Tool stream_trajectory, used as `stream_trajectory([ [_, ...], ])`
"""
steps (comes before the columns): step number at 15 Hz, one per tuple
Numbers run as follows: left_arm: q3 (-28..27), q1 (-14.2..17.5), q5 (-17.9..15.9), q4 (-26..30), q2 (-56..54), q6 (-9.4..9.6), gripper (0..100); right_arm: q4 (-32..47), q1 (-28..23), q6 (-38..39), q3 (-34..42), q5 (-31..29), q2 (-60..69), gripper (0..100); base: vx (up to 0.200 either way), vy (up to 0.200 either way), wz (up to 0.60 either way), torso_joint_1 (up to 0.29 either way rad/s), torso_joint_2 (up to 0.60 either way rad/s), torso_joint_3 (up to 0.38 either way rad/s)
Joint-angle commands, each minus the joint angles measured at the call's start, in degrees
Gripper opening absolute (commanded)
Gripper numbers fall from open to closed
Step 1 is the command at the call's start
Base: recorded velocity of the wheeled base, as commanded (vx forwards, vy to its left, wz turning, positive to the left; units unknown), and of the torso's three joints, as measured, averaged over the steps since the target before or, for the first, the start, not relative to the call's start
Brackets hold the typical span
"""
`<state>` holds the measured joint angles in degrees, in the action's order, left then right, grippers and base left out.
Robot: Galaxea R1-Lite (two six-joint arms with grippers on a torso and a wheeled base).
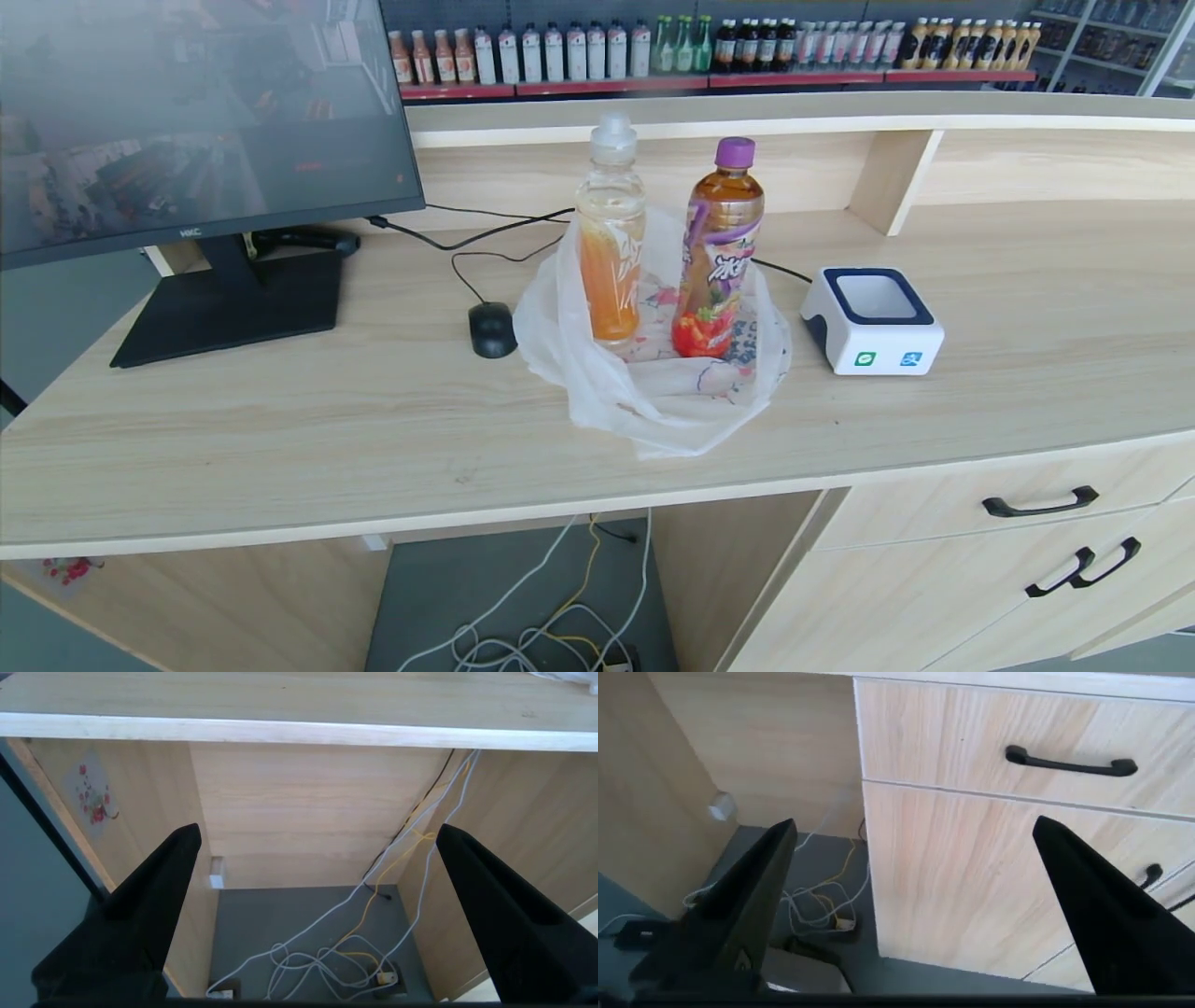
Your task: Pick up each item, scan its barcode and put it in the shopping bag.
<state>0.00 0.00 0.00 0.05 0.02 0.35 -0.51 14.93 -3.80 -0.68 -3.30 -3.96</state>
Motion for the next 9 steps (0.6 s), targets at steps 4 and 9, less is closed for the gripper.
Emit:
stream_trajectory([
  [4,0.0,0.0,0.0,0.0,0.1,0.00,100,-0.5,-10.7,-1.7,0.2,1.5,-1.1,100,0.000,0.000,0.00,0.000,0.00,0.000],
  [9,0.0,0.0,0.0,0.0,0.1,0.00,100,0.0,-13.7,-1.8,0.0,1.5,-0.6,100,0.000,0.000,0.00,0.000,0.00,0.000],
])
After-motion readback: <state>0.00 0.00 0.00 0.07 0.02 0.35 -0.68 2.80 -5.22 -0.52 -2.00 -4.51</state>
